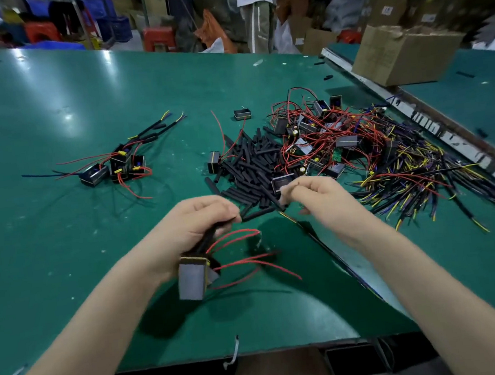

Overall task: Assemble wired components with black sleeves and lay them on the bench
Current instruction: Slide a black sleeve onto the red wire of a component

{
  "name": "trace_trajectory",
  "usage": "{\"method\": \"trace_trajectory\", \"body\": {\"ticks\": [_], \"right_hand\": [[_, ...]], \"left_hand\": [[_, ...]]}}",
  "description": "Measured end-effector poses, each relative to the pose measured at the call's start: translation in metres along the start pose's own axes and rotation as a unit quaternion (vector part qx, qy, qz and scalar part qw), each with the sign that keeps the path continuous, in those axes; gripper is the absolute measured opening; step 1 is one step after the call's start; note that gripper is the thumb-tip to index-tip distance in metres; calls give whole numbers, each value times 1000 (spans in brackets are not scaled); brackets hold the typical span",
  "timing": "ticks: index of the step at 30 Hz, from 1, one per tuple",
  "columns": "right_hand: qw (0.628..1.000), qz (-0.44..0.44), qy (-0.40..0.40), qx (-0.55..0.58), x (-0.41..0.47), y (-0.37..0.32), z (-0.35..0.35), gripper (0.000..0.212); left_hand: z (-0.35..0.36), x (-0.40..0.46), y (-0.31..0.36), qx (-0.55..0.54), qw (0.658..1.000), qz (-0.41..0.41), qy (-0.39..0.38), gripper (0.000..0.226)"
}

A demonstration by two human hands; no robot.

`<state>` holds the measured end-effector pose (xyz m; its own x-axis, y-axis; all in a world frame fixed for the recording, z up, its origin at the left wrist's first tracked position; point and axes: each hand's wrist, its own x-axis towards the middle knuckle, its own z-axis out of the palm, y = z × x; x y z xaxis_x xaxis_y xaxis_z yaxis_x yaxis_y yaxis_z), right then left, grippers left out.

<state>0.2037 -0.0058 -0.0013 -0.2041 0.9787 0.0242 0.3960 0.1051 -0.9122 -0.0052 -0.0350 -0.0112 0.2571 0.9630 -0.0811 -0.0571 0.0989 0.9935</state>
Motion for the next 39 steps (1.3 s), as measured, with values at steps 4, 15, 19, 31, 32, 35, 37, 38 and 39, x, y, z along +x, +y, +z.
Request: {"method": "trace_trajectory", "body": {"ticks": [4, 15, 19, 31, 32, 35, 37, 38, 39], "right_hand": [[983, -95, 9, -157, 7, 9, -3, 13], [858, -190, 13, -478, 37, 24, 31, 23], [854, -196, 6, -481, 39, 29, 30, 21], [836, -211, 13, -507, 36, 38, 33, 18], [836, -216, 13, -504, 35, 37, 33, 15], [874, -232, 51, -424, 33, 33, 27, 10], [892, -240, 102, -370, 32, 30, 24, 26], [903, -235, 129, -335, 31, 26, 23, 32], [917, -231, 158, -284, 29, 21, 21, 33]], "left_hand": [[-13, 2, 3, 11, 999, 34, 35, 26], [1, 13, -9, -24, 991, 59, 115, 18], [-1, 12, -11, -52, 992, 45, 105, 17], [-4, 10, -17, 19, 998, 60, -14, 14], [-3, 10, -17, 22, 998, 66, 3, 15], [-2, 13, -19, 22, 993, 92, 71, 12], [-2, 14, -21, 30, 987, 112, 108, 10], [-2, 15, -21, 33, 985, 119, 121, 9], [-3, 15, -22, 33, 983, 124, 129, 8]]}}
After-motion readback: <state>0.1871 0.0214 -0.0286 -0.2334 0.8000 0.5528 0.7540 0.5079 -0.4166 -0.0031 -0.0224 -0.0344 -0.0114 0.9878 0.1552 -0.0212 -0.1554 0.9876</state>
